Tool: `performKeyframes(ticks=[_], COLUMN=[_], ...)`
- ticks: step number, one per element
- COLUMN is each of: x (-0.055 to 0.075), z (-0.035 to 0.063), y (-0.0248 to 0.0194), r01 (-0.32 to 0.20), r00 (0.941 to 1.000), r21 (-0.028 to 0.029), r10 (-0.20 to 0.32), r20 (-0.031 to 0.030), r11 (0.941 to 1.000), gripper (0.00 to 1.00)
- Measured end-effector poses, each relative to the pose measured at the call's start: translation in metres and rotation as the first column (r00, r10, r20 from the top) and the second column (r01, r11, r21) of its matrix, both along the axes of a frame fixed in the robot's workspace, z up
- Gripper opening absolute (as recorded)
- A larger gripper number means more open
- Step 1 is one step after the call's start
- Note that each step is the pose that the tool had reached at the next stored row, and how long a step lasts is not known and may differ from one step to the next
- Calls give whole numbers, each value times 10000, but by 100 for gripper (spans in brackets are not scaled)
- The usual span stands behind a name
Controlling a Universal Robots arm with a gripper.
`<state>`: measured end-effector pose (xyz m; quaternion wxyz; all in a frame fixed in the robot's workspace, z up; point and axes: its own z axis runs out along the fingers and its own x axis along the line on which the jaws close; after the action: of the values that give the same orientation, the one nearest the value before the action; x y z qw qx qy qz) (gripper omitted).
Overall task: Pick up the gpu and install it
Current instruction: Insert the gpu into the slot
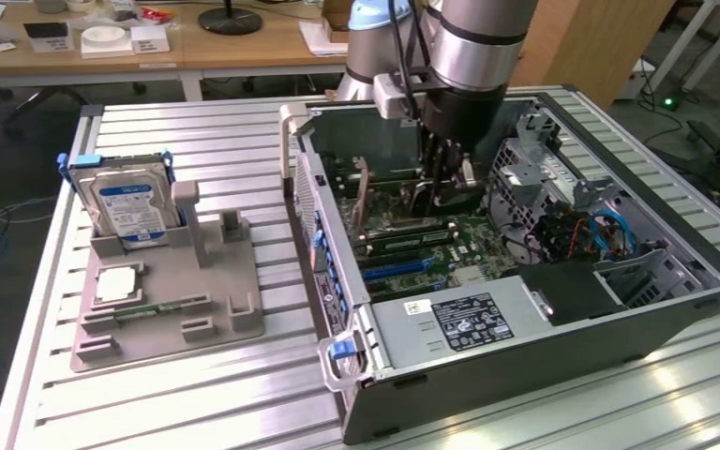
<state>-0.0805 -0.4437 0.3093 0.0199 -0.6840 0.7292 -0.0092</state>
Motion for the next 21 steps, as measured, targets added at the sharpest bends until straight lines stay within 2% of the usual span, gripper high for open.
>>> performKeyframes(ticks=[5,7,9,14,16,21], x=[19,20,19,-34,-34,-85], z=[-92,-127,-164,-254,-292,-382], y=[-3,-43,-60,-61,-89,-94], r01=[-78,-94,-94,-93,-95,-94], r00=[10000,10000,10000,10000,10000,10000], r21=[0,1,4,-15,-13,-15], r10=[78,94,94,93,95,94], r20=[1,0,1,1,1,0], r11=[10000,10000,10000,10000,10000,10000], gripper=[28,28,28,28,28,28])
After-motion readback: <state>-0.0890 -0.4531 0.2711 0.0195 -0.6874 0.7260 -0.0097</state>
